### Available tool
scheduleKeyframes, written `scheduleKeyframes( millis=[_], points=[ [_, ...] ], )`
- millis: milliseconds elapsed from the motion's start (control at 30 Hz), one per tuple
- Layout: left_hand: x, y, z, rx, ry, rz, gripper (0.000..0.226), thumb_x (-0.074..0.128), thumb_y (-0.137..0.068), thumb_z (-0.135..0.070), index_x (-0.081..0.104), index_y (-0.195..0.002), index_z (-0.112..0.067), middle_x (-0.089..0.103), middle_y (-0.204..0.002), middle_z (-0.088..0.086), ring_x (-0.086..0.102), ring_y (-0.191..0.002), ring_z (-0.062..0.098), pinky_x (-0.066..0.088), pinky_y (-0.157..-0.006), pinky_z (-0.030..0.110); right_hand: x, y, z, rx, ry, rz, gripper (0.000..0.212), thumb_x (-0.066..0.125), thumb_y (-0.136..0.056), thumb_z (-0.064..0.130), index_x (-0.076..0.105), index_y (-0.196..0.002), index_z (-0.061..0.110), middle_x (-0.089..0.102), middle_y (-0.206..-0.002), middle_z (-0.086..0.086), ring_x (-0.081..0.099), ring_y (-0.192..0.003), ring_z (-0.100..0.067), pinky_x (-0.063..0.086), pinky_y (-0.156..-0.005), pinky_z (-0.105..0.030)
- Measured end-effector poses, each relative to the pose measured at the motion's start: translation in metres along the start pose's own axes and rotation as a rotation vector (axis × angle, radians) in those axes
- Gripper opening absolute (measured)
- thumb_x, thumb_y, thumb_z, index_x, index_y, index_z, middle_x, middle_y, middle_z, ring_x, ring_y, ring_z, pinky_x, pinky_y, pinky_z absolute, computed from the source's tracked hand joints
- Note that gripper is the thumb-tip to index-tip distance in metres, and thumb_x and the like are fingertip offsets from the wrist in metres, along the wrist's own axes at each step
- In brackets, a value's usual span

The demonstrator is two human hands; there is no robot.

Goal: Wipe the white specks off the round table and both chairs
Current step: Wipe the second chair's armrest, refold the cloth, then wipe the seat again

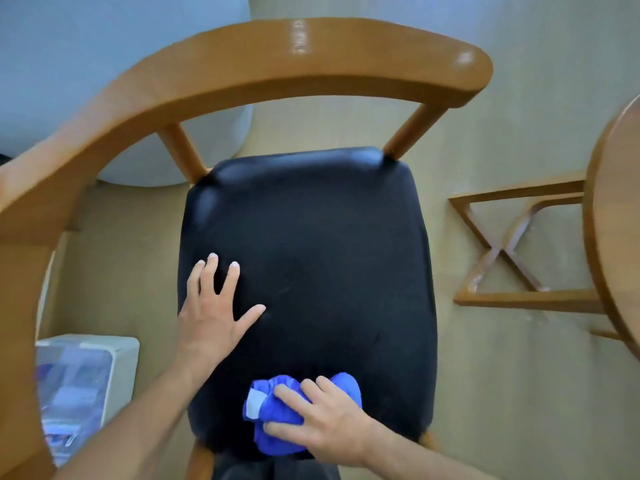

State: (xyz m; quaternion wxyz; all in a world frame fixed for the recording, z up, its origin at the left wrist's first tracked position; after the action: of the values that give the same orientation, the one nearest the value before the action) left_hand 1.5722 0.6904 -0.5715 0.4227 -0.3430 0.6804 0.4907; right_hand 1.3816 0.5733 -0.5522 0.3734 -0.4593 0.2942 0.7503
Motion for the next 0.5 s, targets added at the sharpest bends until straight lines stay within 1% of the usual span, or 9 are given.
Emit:
scheduleKeyframes(
  millis=[100,133,200,233,300,367,400,433,500],
  points=[
    [-0.002,0.003,0.005,-0.026,0.084,0.055,0.075,0.062,-0.083,-0.052,0.032,-0.147,-0.027,0.01,-0.158,0.0,0.002,-0.144,0.018,0.041,-0.103,0.044,-0.009,-0.011,-0.025,-0.232,0.137,0.062,0.044,0.041,-0.089,0.015,0.053,-0.124,0.039,0.051,-0.128,-0.006,0.04,-0.076,-0.023,0.037,-0.066,-0.033],
    [-0.003,0.003,0.007,-0.016,0.126,0.052,0.069,0.061,-0.087,-0.044,0.031,-0.147,-0.028,0.01,-0.159,-0.002,0.002,-0.145,0.017,0.036,-0.107,0.043,-0.017,-0.024,-0.044,-0.232,0.177,0.041,0.045,0.051,-0.086,0.02,0.051,-0.128,0.039,0.051,-0.13,-0.007,0.042,-0.079,-0.023,0.038,-0.066,-0.034],
    [-0.006,0.004,0.013,0.007,0.206,0.018,0.059,0.055,-0.091,-0.021,0.035,-0.147,-0.027,0.014,-0.159,-0.003,0.007,-0.145,0.016,0.029,-0.111,0.039,-0.038,-0.059,-0.092,-0.051,0.208,-0.08,0.067,0.074,-0.067,0.027,0.051,-0.128,0.037,0.051,-0.131,-0.01,0.047,-0.079,-0.026,0.039,-0.064,-0.036],
    [-0.006,0.003,0.016,0.02,0.228,0.002,0.059,0.05,-0.092,-0.01,0.037,-0.146,-0.027,0.017,-0.158,-0.003,0.009,-0.145,0.015,0.027,-0.112,0.035,-0.05,-0.078,-0.119,0.12,0.228,-0.174,0.068,0.074,-0.062,0.023,0.054,-0.126,0.036,0.052,-0.129,-0.01,0.048,-0.077,-0.027,0.038,-0.062,-0.036],
    [-0.008,0.003,0.019,0.048,0.243,-0.029,0.064,0.043,-0.089,0.005,0.039,-0.145,-0.026,0.02,-0.157,-0.003,0.012,-0.144,0.015,0.022,-0.109,0.027,-0.083,-0.113,-0.164,0.499,0.216,-0.362,0.059,0.063,-0.066,0.015,0.059,-0.123,0.033,0.056,-0.124,-0.012,0.049,-0.074,-0.03,0.04,-0.058,-0.037],
    [-0.007,0.002,0.021,0.051,0.247,-0.045,0.072,0.04,-0.085,0.013,0.039,-0.145,-0.027,0.022,-0.157,-0.003,0.013,-0.144,0.015,0.019,-0.106,0.022,-0.105,-0.137,-0.189,0.832,0.153,-0.437,0.058,0.06,-0.073,0.015,0.056,-0.129,0.031,0.055,-0.127,-0.011,0.049,-0.078,-0.03,0.046,-0.061,-0.038],
    [-0.007,0.001,0.022,0.045,0.251,-0.046,0.075,0.039,-0.083,0.016,0.04,-0.144,-0.028,0.022,-0.156,-0.004,0.014,-0.143,0.015,0.018,-0.105,0.021,-0.104,-0.143,-0.188,0.921,0.131,-0.42,0.059,0.06,-0.076,0.016,0.053,-0.133,0.03,0.052,-0.131,-0.011,0.047,-0.08,-0.029,0.046,-0.064,-0.038],
    [-0.007,0.001,0.024,0.042,0.259,-0.046,0.078,0.038,-0.081,0.018,0.041,-0.143,-0.028,0.024,-0.156,-0.004,0.015,-0.143,0.015,0.019,-0.105,0.02,-0.097,-0.145,-0.177,0.914,0.108,-0.409,0.058,0.06,-0.075,0.016,0.054,-0.131,0.029,0.051,-0.132,-0.012,0.046,-0.078,-0.028,0.043,-0.062,-0.036],
    [-0.008,-0.002,0.028,0.067,0.286,-0.058,0.082,0.038,-0.074,0.024,0.046,-0.141,-0.023,0.029,-0.154,0.0,0.02,-0.142,0.02,0.018,-0.108,0.019,-0.074,-0.132,-0.127,0.679,0.094,-0.394,0.053,0.061,-0.069,0.011,0.062,-0.119,0.026,0.057,-0.124,-0.015,0.043,-0.072,-0.027,0.033,-0.057,-0.034]
  ],
)
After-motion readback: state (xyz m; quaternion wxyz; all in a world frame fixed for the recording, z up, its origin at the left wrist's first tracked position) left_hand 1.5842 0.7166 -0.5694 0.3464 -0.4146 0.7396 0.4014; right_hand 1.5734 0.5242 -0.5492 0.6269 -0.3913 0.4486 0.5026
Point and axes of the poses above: each hand's wrist, its own y-axis away from the middle knuckle, its own x-axis out of the palm, z = x × y, the point moved 5 cm from there along -y, towards the middle knuckle
